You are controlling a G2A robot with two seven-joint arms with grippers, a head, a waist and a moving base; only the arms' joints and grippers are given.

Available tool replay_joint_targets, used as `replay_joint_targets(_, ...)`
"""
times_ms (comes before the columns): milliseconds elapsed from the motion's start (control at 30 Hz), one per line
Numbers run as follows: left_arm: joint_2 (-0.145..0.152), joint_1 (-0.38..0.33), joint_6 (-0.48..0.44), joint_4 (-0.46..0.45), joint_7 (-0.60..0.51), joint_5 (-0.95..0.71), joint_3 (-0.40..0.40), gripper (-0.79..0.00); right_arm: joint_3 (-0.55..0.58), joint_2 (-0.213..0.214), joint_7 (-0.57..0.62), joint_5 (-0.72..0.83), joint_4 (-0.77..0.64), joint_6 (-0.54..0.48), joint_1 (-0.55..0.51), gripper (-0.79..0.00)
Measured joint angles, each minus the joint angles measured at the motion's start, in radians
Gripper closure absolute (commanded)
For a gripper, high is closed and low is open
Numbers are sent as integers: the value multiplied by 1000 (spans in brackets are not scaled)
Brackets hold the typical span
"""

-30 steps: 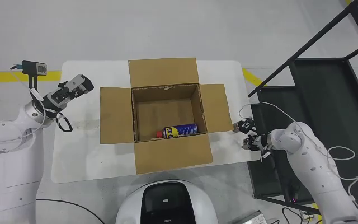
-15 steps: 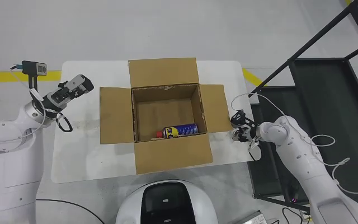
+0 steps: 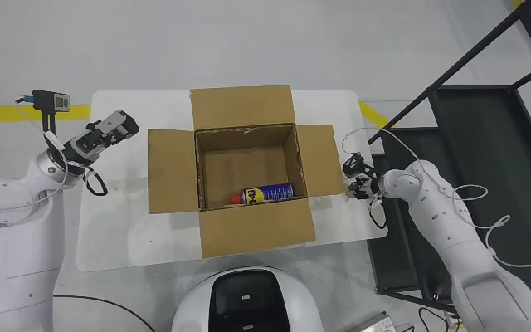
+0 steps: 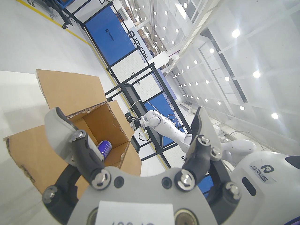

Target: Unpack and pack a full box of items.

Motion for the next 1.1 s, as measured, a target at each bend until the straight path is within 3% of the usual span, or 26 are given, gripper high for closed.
replay_joint_targets(333, 0, 0, 0, 0, 0, 0, 0, -785, -12, -4, -6, 8, 43, 69, 7, 0)
replay_joint_targets(400, 0, 0, 0, 0, 0, 0, 0, -785, -20, -8, -10, 7, 58, 84, 15, -175)
replay_joint_targets(433, 0, 0, 0, 0, 0, 0, 0, -785, -24, -10, -12, 9, 67, 89, 21, -228)
replay_joint_targets(467, 0, 0, 0, 0, 0, 0, 0, -785, -27, -11, -14, 10, 74, 91, 25, -394)
replay_joint_targets(500, 0, 0, 0, 0, 0, 0, 0, -785, -29, -12, -15, 10, 82, 91, 29, -730)
replay_joint_targets(533, 0, 0, 0, 0, 0, 0, 0, -785, -33, -13, -17, 10, 92, 91, 34, -785)
replay_joint_targets(900, 0, 0, 0, 0, 0, 0, 0, -785, -58, -29, -56, 43, 147, 95, 69, -785)
replay_joint_targets(1100, 0, 0, 0, 0, 0, 0, 0, -785, 44, 7, -44, 108, 93, 48, 40, -785)
